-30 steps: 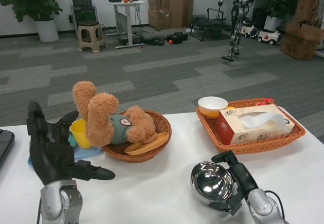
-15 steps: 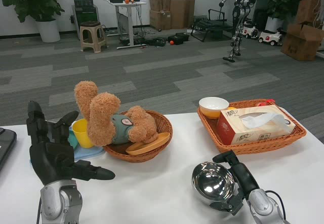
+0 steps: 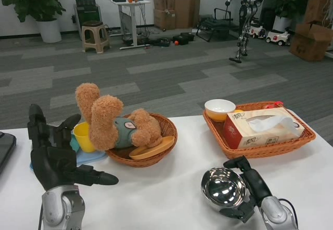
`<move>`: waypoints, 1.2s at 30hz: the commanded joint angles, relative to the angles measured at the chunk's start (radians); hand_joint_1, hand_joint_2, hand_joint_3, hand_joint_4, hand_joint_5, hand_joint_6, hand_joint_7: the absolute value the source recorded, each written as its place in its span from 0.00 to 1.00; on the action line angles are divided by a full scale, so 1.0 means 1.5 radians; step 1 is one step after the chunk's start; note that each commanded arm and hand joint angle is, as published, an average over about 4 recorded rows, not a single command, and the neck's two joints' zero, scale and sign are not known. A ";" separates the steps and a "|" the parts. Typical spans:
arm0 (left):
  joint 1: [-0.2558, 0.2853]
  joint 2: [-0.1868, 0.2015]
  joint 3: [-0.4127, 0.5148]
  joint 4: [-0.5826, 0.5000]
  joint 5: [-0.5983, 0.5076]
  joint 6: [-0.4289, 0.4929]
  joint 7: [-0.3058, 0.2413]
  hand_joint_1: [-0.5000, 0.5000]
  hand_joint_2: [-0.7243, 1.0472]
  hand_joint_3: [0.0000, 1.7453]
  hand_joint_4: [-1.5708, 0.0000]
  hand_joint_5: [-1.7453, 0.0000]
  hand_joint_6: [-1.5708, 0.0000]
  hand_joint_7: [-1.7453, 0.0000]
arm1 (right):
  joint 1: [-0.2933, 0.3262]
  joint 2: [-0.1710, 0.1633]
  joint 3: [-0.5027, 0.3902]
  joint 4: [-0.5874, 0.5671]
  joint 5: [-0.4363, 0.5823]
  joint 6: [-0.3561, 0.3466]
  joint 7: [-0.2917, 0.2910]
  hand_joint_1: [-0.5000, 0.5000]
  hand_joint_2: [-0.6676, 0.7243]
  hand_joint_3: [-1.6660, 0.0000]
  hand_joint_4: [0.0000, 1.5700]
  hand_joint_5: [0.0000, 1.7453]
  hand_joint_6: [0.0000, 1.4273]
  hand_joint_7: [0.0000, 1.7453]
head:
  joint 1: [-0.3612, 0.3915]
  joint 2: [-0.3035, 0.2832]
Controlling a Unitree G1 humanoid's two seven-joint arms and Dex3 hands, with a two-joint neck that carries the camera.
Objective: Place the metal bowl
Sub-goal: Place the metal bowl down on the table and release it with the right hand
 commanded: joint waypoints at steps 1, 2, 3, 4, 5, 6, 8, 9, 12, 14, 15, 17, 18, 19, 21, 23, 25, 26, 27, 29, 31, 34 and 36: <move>0.008 0.001 0.001 -0.007 0.000 -0.006 -0.002 0.02 0.00 0.00 0.29 0.29 1.00 0.96 | 0.017 0.005 -0.006 -0.001 0.024 0.004 0.006 0.25 0.32 0.07 0.07 0.56 0.00 0.80 | -0.001 0.003; 0.008 0.001 0.001 -0.008 0.000 -0.006 -0.002 0.02 0.00 0.00 0.29 0.29 0.99 0.96 | 0.019 0.005 -0.006 -0.001 0.032 0.006 0.010 0.25 0.34 0.07 0.05 0.56 0.00 0.78 | -0.001 0.004; 0.008 0.001 0.001 -0.008 0.000 -0.006 -0.002 0.02 0.00 0.00 0.29 0.29 0.99 0.96 | 0.021 0.005 -0.005 -0.001 0.040 0.007 0.013 0.24 0.36 0.06 0.04 0.54 0.00 0.77 | -0.002 0.004; 0.009 0.001 0.001 -0.009 0.000 -0.006 -0.002 0.02 0.00 0.00 0.29 0.29 0.99 0.96 | 0.022 0.005 -0.005 -0.002 0.046 0.009 0.017 0.23 0.39 0.05 0.03 0.53 0.00 0.76 | -0.002 0.005; 0.009 0.001 0.001 -0.010 0.000 -0.006 -0.002 0.02 0.01 0.00 0.29 0.29 0.98 0.96 | 0.023 0.005 -0.005 -0.003 0.051 0.012 0.022 0.22 0.40 0.05 0.02 0.53 0.00 0.76 | -0.002 0.006; 0.009 0.001 0.001 -0.010 0.000 -0.006 -0.002 0.02 0.01 0.00 0.29 0.29 0.98 0.96 | 0.024 0.005 -0.005 -0.004 0.056 0.014 0.026 0.21 0.41 0.05 0.01 0.53 0.00 0.76 | -0.002 0.007; 0.010 0.001 0.000 -0.012 0.000 -0.006 -0.002 0.02 0.01 0.00 0.29 0.29 0.98 0.96 | 0.025 0.004 -0.004 -0.004 0.068 0.019 0.037 0.19 0.43 0.05 0.00 0.61 0.00 0.74 | -0.002 0.006; 0.011 0.001 0.000 -0.014 0.000 -0.006 -0.002 0.02 0.00 0.00 0.29 0.29 0.98 0.96 | 0.025 0.004 -0.004 -0.004 0.075 0.021 0.043 0.18 0.44 0.06 0.00 0.64 0.00 0.74 | -0.001 0.007; 0.015 0.001 0.001 -0.016 0.000 -0.007 -0.003 0.02 0.04 0.00 0.29 0.29 0.98 0.96 | 0.026 0.001 -0.002 -0.004 0.103 0.027 0.063 0.14 0.49 0.15 0.00 0.67 0.00 0.79 | 0.001 0.009; 0.016 0.002 0.001 -0.018 0.000 -0.007 -0.003 0.02 0.03 0.00 0.29 0.29 0.98 0.96 | 0.027 0.002 0.003 -0.004 0.130 0.032 0.072 0.12 0.53 0.32 0.00 0.67 0.00 0.80 | 0.002 0.010; 0.018 0.002 0.001 -0.020 0.000 -0.007 -0.003 0.02 0.01 0.00 0.29 0.29 0.99 0.96 | 0.027 0.002 0.006 -0.003 0.142 0.033 0.075 0.12 0.56 0.40 0.00 0.67 0.00 0.80 | 0.002 0.010; 0.019 0.003 0.002 -0.022 0.000 -0.007 -0.003 0.02 0.00 0.00 0.29 0.29 0.99 0.96 | 0.027 0.002 0.005 -0.004 0.144 0.035 0.076 0.10 0.64 0.62 0.00 0.67 0.00 0.80 | 0.002 0.010; 0.020 0.003 0.002 -0.023 0.000 -0.007 -0.003 0.02 0.00 0.00 0.29 0.29 0.99 0.96 | 0.027 0.002 0.005 -0.004 0.146 0.035 0.076 0.09 0.67 0.70 0.00 0.65 0.00 0.80 | 0.002 0.011; 0.020 0.003 0.002 -0.023 0.000 -0.007 -0.003 0.02 0.00 0.00 0.29 0.29 0.99 0.96 | 0.028 0.002 0.003 -0.004 0.150 0.035 0.078 0.08 0.70 0.79 0.00 0.64 0.00 0.80 | 0.002 0.011; 0.021 0.005 0.002 -0.025 0.000 -0.007 -0.003 0.02 0.00 0.00 0.29 0.29 0.98 0.96 | 0.031 0.002 0.001 -0.004 0.160 0.035 0.081 0.08 0.75 0.87 0.00 0.61 0.00 0.80 | 0.003 0.012; 0.022 0.006 0.002 -0.026 0.000 -0.007 -0.003 0.02 0.00 0.00 0.29 0.29 0.98 0.96 | 0.035 0.002 0.001 -0.006 0.170 0.035 0.083 0.07 0.81 0.90 0.00 0.60 0.00 0.80 | 0.004 0.014; 0.023 0.007 0.002 -0.028 0.000 -0.007 -0.003 0.02 0.00 0.00 0.29 0.29 0.98 0.96 | 0.038 0.002 0.000 -0.011 0.178 0.035 0.085 0.05 0.85 0.94 0.00 0.57 0.00 0.80 | 0.005 0.014; 0.024 0.008 0.002 -0.029 0.000 -0.007 -0.003 0.02 0.01 0.00 0.29 0.29 0.98 0.96 | 0.039 0.002 0.000 -0.014 0.182 0.035 0.085 0.04 0.88 0.95 0.00 0.54 0.00 0.80 | 0.005 0.014; 0.024 0.008 0.002 -0.029 0.000 -0.007 -0.003 0.02 0.01 0.00 0.29 0.29 0.98 0.96 | 0.040 0.002 -0.001 -0.017 0.186 0.035 0.086 0.04 0.89 0.95 0.00 0.53 0.00 0.80 | 0.006 0.015; 0.025 0.010 0.002 -0.031 0.000 -0.007 -0.003 0.02 0.01 0.00 0.29 0.29 0.98 0.96 | 0.041 0.002 0.000 -0.021 0.198 0.035 0.090 0.04 0.91 0.95 0.00 0.50 0.00 0.78 | 0.007 0.014; 0.025 0.011 0.002 -0.033 -0.001 -0.007 -0.003 0.02 0.00 0.00 0.29 0.29 0.99 0.96 | 0.042 0.001 0.005 -0.023 0.221 0.037 0.097 0.04 0.93 0.98 0.00 0.50 0.00 0.76 | 0.008 0.013; 0.026 0.011 0.002 -0.034 0.000 -0.007 -0.003 0.02 0.00 0.00 0.29 0.29 0.98 0.96 | 0.042 -0.001 0.012 -0.024 0.258 0.040 0.107 0.04 0.95 1.00 0.00 0.47 0.00 0.77 | 0.007 0.013; 0.026 0.012 0.002 -0.034 0.000 -0.007 -0.003 0.02 0.00 0.00 0.29 0.29 0.98 0.96 | 0.042 -0.001 0.015 -0.025 0.285 0.041 0.111 0.04 0.95 1.00 0.00 0.42 0.00 0.79 | 0.007 0.012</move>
